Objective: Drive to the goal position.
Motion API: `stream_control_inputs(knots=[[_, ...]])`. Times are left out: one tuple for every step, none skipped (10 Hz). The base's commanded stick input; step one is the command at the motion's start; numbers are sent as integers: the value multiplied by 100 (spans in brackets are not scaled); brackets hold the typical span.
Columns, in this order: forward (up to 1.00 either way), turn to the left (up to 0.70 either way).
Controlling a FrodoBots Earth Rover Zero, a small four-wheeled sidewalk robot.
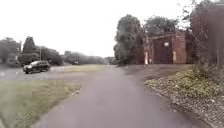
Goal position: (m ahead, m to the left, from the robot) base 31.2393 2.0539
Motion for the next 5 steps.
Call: stream_control_inputs(knots=[[100,0],[100,0],[100,0],[100,0],[100,0]])
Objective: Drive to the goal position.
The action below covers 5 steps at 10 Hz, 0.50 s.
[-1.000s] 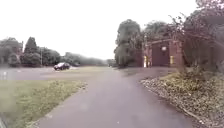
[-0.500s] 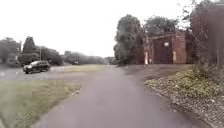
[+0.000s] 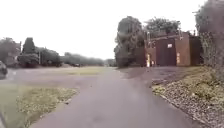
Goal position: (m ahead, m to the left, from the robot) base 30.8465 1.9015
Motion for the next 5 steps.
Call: stream_control_inputs(knots=[[100,0],[100,0],[100,0],[100,0],[100,0]])
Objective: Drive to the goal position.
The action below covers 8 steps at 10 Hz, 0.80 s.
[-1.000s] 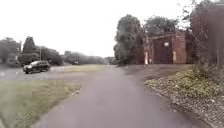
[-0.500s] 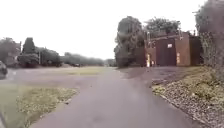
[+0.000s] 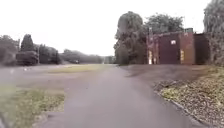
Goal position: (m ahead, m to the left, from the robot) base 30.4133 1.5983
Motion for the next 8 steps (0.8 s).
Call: stream_control_inputs(knots=[[100,0],[100,0],[100,0],[100,0],[100,0],[100,0],[100,0],[100,0]])
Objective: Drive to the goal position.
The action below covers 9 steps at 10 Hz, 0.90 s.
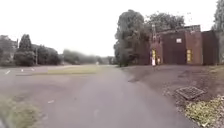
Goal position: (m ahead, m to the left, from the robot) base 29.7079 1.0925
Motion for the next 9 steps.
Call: stream_control_inputs(knots=[[100,0],[100,0],[100,0],[100,0],[100,0],[100,0],[100,0],[100,0],[100,0]])
